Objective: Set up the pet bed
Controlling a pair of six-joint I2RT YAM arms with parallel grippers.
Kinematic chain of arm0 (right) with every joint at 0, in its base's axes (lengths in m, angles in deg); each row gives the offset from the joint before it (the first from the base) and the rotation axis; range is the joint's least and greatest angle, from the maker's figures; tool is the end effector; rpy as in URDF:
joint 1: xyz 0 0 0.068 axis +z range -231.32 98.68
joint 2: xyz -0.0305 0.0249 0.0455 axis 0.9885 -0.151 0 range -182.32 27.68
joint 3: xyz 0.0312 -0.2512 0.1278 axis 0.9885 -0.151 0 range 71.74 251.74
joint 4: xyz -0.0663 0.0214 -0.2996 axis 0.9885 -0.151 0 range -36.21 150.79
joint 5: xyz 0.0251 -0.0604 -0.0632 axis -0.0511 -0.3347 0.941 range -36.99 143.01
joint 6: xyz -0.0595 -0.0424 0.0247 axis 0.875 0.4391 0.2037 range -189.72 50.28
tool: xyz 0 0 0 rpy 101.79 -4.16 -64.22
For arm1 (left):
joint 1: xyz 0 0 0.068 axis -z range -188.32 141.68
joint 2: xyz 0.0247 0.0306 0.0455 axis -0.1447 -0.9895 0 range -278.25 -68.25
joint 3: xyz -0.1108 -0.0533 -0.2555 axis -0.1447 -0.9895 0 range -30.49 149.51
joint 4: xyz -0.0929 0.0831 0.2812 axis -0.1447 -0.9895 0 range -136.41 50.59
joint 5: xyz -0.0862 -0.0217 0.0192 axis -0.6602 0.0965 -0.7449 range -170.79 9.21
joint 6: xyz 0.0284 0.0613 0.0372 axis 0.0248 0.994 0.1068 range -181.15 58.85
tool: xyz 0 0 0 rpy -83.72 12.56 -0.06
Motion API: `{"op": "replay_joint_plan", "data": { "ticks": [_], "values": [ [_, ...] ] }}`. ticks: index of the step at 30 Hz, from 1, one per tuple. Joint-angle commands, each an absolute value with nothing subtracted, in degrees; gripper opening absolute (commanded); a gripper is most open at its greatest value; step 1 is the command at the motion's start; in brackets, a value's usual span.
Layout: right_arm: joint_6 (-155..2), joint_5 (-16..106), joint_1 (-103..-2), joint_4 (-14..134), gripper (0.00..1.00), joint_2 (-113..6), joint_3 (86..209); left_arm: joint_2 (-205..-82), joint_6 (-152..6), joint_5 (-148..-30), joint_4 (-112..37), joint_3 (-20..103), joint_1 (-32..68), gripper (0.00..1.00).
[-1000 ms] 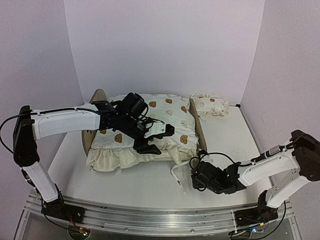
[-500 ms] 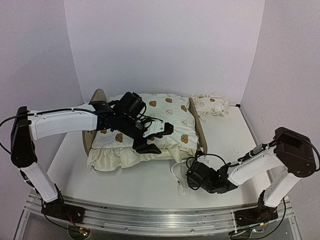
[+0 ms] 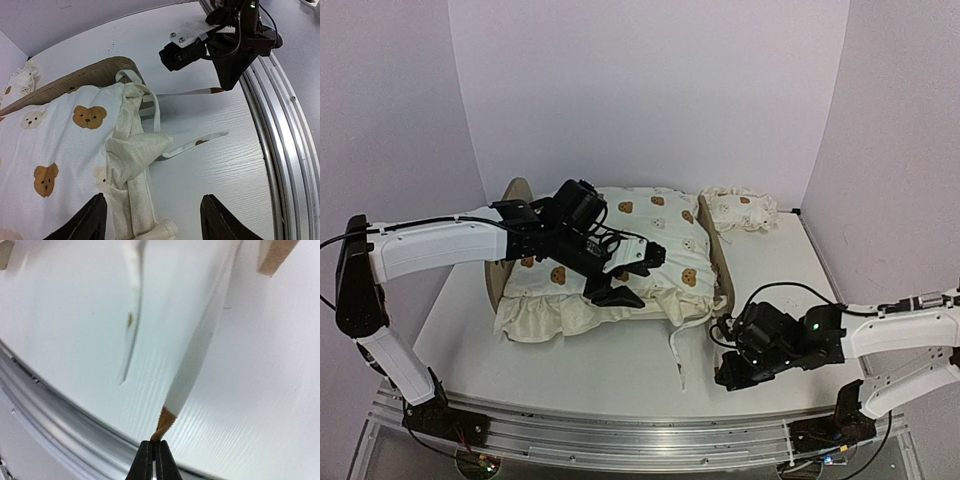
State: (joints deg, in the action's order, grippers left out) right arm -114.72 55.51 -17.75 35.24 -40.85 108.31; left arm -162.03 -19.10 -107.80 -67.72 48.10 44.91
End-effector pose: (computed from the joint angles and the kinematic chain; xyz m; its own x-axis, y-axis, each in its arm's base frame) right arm 0.1252 0.2453 0.1472 -0.8907 -0.2047 -0.4059 -0.3596 0.8635 0.3537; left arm 0.2355 -0.3650 0.2777 0.3042 0.5899 -0.7480 0.9523 -0.1693 0.2537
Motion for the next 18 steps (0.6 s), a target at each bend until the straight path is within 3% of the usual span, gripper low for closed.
{"op": "replay_joint_plan", "data": {
  "ticks": [1, 9, 13, 18],
  "values": [
    [-109.43, 39.32, -17.68, 18.47, 0.0, -38.58, 118.31, -159.63, -17.75, -113.41, -66.11, 47.72, 44.88, 0.64],
    [-99.31, 39.1, -17.83, 13.04, 0.0, -41.56, 135.52, -159.31, -13.06, -129.96, -60.34, 45.15, 45.96, 0.62],
    [-96.14, 43.25, -18.4, 13.15, 0.0, -40.01, 140.64, -162.36, -13.72, -131.01, -54.04, 45.08, 48.74, 0.66],
    [-93.78, 48.48, -18.57, 13.28, 0.0, -38.65, 140.92, -165.58, -22.95, -129.55, -35.18, 41.86, 51.54, 0.69]
  ]
}}
